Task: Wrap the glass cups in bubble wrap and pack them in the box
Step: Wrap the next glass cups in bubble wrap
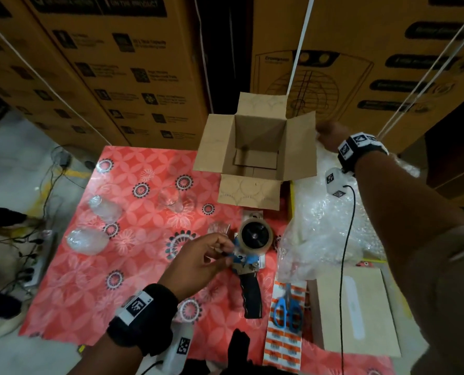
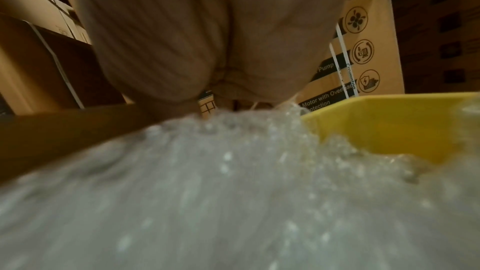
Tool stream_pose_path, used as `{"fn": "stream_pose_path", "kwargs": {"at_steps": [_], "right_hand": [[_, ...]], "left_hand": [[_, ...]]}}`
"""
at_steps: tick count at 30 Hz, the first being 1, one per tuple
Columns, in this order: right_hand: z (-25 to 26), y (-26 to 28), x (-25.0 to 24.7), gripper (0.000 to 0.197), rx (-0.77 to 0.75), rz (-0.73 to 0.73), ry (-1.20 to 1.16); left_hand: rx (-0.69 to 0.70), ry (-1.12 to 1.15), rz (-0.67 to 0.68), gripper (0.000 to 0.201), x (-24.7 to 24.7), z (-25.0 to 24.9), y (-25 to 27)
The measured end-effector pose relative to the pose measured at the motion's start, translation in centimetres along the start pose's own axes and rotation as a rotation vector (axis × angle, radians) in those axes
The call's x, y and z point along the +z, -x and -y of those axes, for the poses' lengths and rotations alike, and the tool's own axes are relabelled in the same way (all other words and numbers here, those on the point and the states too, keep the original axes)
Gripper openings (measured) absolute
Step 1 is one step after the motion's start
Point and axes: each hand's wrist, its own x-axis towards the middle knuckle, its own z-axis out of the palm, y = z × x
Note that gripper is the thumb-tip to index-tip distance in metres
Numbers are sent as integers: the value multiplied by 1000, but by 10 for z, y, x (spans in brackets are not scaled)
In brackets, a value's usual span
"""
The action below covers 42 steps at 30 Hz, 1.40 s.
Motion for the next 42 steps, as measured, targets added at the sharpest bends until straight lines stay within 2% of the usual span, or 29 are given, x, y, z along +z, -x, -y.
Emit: {"fn": "stream_pose_path", "kwargs": {"at_steps": [4, 6, 8, 12, 16, 21, 23, 25, 28, 31, 35, 39, 42], "right_hand": [[-7, -3, 2, 33, -73, 58, 20], [-7, 5, -3, 36, -38, 50, -17], [-13, 9, -6, 29, 5, 26, -71], [-23, 20, -11, 24, 85, -61, -96], [-29, 28, -23, 23, 126, -223, -92], [-35, 35, -30, 57, 161, -321, -369], [-35, 39, -34, 60, 148, -324, -469], [-38, 42, -39, 45, 134, -324, -544], [-59, 31, -42, 38, 171, -376, -692], [-37, 55, -46, 18, 153, -381, -960], [-13, 88, -39, 22, 97, -381, -1083], [-6, 109, -28, 26, 97, -357, -1107], [-5, 119, -22, 27, 114, -370, -1126]], "left_hand": [[-7, 27, -15, 21, -3, 5, 3], [-15, 35, -27, 20, -4, 7, 3], [-14, 16, -52, 22, -4, 7, 0], [65, -82, -115, 25, -6, 4, -16], [111, -61, -131, 24, -8, -13, -38], [118, -44, -95, 25, -6, -29, -53], [137, -65, -70, 26, -7, -31, -57], [164, -119, -79, 24, -9, -30, -66], [161, -319, -105, 17, -14, -31, -88], [133, -616, 8, 19, -15, -36, -119], [41, -838, 179, 23, -12, -46, -155], [23, -936, 125, 17, -10, -43, -166], [-5, -915, 82, 20, -14, -39, -162]]}}
